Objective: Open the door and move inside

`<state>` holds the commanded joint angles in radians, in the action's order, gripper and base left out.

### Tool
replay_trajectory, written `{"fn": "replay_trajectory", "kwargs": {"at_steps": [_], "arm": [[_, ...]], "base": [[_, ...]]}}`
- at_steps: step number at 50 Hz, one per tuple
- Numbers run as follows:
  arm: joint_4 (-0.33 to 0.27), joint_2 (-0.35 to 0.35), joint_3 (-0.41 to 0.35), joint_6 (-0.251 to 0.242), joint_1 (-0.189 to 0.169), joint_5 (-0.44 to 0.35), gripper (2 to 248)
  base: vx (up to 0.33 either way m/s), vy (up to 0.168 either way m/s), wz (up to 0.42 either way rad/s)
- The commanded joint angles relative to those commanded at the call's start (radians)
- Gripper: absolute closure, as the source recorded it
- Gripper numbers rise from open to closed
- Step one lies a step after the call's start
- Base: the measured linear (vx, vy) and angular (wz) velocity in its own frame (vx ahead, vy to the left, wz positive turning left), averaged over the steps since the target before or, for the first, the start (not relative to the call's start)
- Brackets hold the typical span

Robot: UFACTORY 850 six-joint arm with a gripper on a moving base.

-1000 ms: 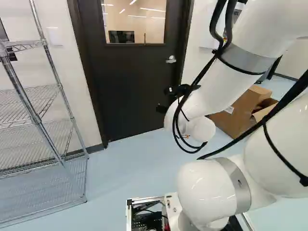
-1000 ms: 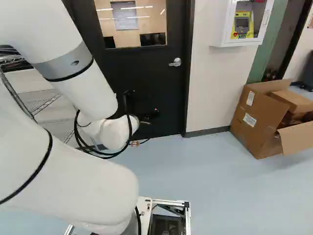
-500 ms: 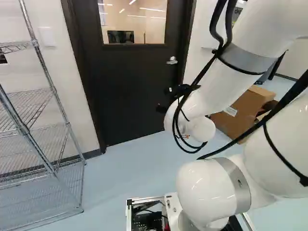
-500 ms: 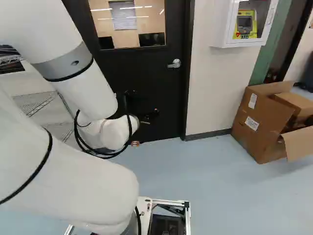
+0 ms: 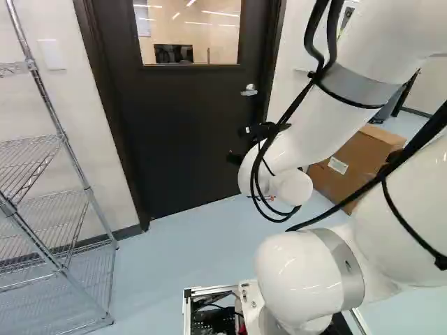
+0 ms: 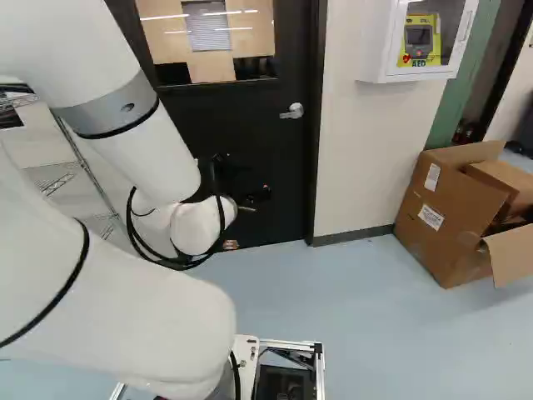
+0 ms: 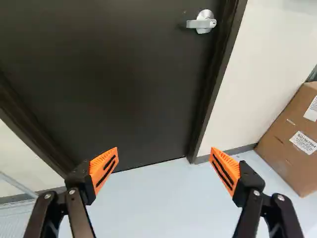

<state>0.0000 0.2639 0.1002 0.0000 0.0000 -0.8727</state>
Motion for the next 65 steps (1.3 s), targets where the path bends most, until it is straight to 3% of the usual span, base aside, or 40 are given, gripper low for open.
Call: {"fn": "replay_trajectory", "kwargs": {"at_steps": [25,65], "arm": [[0.000,0.000,0.000,0.000,0.000,0.000,3],[0.000,0.000,0.000,0.000,0.000,0.000,3]], "base": [[0.147,-0.055,0.003],[0.153,-0.039,0.145]]}}
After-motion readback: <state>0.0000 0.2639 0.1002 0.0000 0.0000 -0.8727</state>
